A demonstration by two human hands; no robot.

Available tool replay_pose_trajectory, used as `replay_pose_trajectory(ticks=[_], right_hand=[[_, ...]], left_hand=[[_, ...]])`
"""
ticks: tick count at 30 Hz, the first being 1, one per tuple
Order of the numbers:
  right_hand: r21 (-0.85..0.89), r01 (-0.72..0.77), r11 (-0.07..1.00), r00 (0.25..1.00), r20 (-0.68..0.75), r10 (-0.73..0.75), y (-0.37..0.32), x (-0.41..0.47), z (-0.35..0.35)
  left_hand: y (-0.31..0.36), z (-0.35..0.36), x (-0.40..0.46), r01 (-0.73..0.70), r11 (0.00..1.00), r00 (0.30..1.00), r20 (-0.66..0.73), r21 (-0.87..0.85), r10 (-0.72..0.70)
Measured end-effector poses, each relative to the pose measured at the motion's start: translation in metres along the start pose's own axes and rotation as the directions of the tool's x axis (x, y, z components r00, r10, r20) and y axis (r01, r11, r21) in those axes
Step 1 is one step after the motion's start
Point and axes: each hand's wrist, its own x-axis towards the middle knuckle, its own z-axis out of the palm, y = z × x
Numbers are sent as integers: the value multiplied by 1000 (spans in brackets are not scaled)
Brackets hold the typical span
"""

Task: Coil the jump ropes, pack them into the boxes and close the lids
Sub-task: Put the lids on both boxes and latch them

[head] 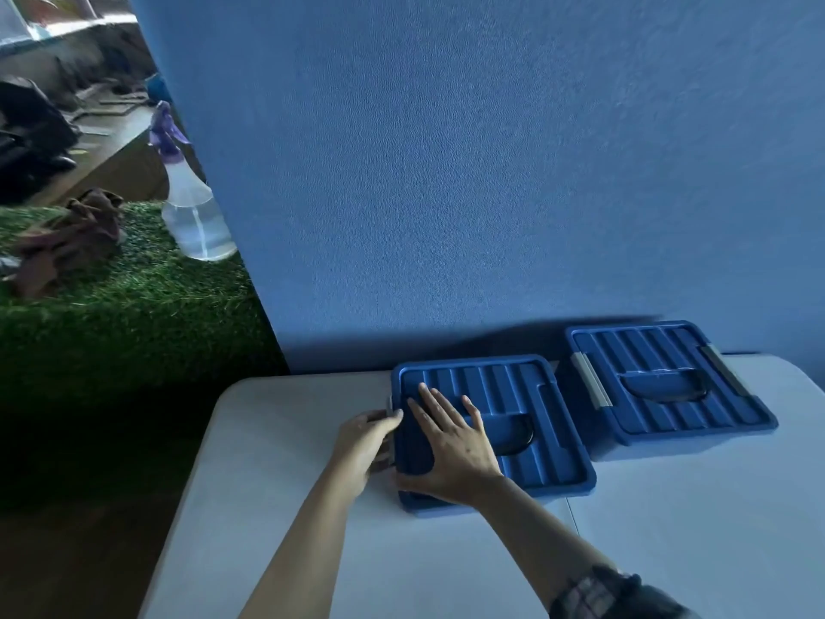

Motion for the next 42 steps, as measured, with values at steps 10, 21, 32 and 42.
replay_pose_trajectory(ticks=[10, 21, 32, 42], right_hand=[[102, 11, 995, 989, -146, 4, 30, -17, -11], [600, -401, 693, 755, -212, 620, 122, -75, -20], [914, -374, 156, 690, 162, 705, 146, -86, -26], [946, -324, 19, 679, 219, 701, 154, -87, -31]], left_hand=[[-10, 24, -6, -251, 716, 840, -221, 652, 496], [-53, 98, -34, -579, -126, 595, 523, 805, 611], [-49, 75, -32, -629, -282, 495, 652, 725, 574], [-51, 71, -32, -589, -263, 510, 604, 764, 613]])
